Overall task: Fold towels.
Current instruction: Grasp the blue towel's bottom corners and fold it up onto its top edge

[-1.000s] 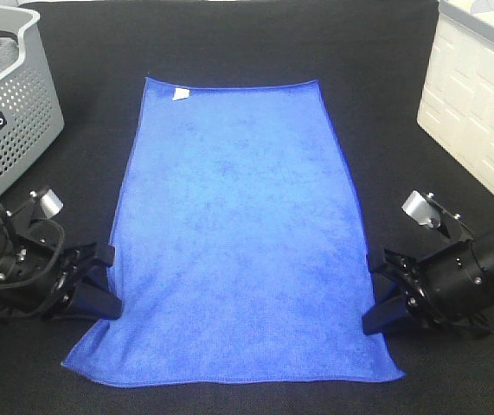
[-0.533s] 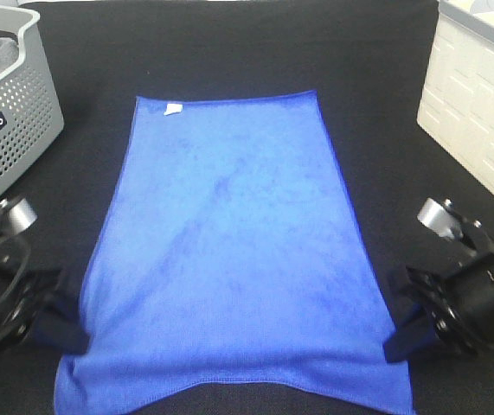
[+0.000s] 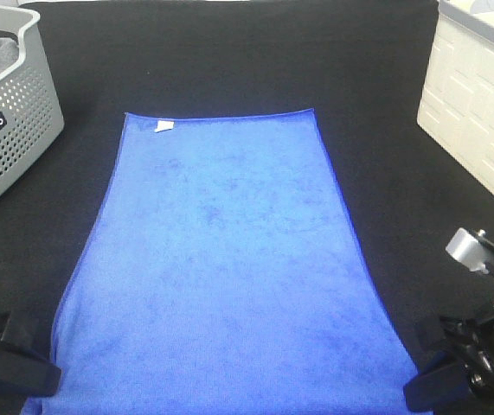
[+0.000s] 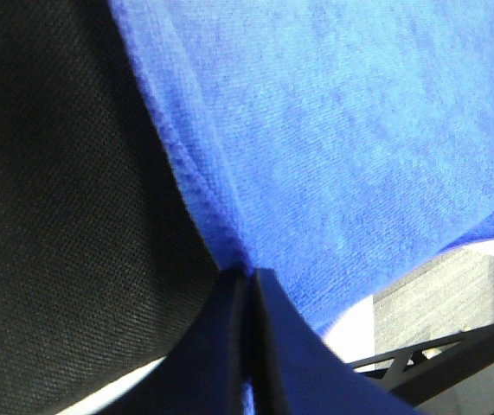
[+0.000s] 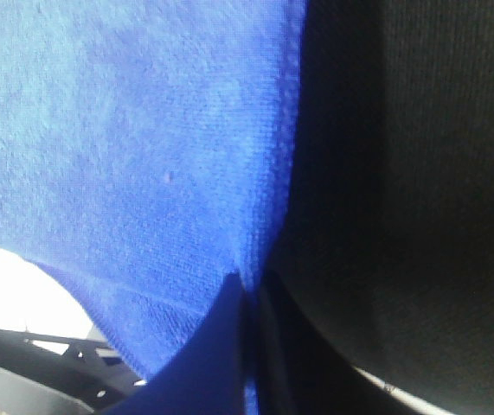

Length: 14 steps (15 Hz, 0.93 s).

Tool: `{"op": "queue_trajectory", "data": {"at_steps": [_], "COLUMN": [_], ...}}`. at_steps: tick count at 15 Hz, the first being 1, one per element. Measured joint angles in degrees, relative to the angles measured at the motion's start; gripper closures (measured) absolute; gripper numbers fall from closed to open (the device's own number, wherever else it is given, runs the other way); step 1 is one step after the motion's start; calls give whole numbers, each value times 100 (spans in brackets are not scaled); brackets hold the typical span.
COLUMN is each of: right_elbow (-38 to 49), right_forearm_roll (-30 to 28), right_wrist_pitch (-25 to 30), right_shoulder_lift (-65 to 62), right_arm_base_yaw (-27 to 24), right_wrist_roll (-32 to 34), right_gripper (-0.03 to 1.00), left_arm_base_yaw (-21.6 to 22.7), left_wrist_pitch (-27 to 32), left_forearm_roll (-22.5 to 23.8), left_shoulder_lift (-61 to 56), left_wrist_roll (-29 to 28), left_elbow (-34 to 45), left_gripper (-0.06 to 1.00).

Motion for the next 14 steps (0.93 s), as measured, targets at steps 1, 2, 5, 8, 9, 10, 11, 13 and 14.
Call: {"op": "queue_trajectory", "data": {"at_steps": [1, 2, 5, 8, 9, 10, 11, 13, 14], "right_elbow": [-57, -218, -1037, -2183, -2578, -2985, -3696, -4561, -5036], "right_forearm_roll": [0, -29, -212, -304, -309, -315, -321, -361, -447], "right_wrist_pitch": [-23, -40, -46, 52, 115, 201, 344, 498, 527], "right_shoulder_lift": [-11, -6, 6, 309, 573, 871, 1415, 2040, 2349], "right_arm_base_yaw": [0, 0, 17, 17, 17, 17, 17, 17, 17], "right_wrist_roll": [0, 6, 6, 11, 17, 17, 17, 160, 304], "right_gripper": [97, 97, 97, 97, 97, 97, 97, 97, 97], "left_arm_base_yaw": [0, 0, 0, 0, 0, 0, 0, 0, 0], "left_wrist_pitch": [-166, -361, -911, -1398, -1450, -1478, -1495, -1644, -1736], "left_forearm_roll": [-6, -34, -189, -206, -206, -206, -172, -166, -155], "left_shoulder_lift": [0, -6, 0, 178, 378, 688, 1106, 1702, 1988], "left_wrist_roll": [-6, -6, -11, -23, -23, -23, -23, -23, -17], "left_elbow": [0, -6, -344, -1054, -1364, -1707, -2177, -2962, -3317], "left_gripper": [94, 94, 94, 94, 94, 94, 94, 94, 94]}}
